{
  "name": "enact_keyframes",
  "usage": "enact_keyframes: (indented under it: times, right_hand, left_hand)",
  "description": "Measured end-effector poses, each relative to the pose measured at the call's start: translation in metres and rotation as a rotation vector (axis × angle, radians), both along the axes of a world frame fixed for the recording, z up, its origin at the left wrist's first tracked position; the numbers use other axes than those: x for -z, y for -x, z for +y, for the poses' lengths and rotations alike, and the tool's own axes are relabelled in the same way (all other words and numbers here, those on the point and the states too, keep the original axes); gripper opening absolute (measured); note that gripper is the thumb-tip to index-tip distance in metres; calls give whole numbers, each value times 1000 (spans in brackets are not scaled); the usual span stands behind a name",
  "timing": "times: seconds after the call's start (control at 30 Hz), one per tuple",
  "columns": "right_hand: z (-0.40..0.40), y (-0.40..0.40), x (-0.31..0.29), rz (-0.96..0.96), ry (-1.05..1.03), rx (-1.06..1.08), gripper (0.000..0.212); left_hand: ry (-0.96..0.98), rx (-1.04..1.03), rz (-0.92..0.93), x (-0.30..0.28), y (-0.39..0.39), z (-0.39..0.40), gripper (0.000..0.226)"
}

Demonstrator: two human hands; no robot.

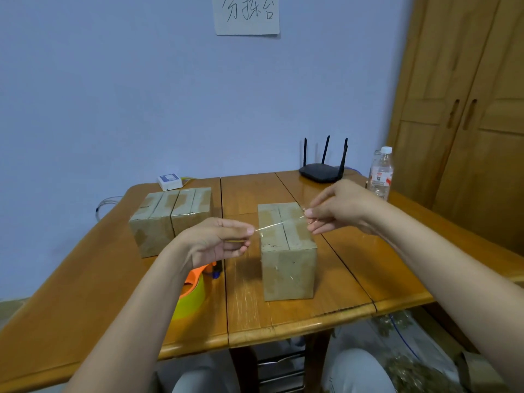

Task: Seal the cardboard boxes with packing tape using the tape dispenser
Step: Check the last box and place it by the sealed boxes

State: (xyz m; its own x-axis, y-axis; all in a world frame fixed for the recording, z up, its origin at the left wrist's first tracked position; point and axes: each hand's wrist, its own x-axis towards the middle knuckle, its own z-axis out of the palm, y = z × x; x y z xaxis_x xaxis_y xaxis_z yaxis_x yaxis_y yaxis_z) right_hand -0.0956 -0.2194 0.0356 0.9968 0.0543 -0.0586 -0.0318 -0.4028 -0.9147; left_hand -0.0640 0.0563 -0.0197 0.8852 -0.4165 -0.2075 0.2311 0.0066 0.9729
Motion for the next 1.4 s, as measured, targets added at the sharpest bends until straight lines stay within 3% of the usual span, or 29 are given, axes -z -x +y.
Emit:
enact_keyframes:
  times: [0.1, 0.37, 0.6, 0.87, 1.03, 1.4]
  right_hand:
    - [-7, 3, 12, 69, -91, 18, 16]
    - [-14, 1, 24, 165, -282, 37, 24]
    - [-18, 7, 34, 65, -213, 123, 14]
    - [-16, 16, 52, 39, -228, 224, 37]
    - [-18, 15, 60, 60, -222, 222, 37]
    - [-18, 5, 55, 92, -223, 196, 33]
  left_hand:
    - [-9, -4, 65, 3, 1, -1, 41]
    - [-115, -16, 83, 1, 4, -2, 20]
    - [-172, -102, 5, 6, 7, -4, 17]
    - [-201, -167, 3, 16, 12, -8, 24]
    - [-232, -225, -49, 20, 12, -8, 23]
    - [-169, -162, 32, 27, 10, -7, 19]
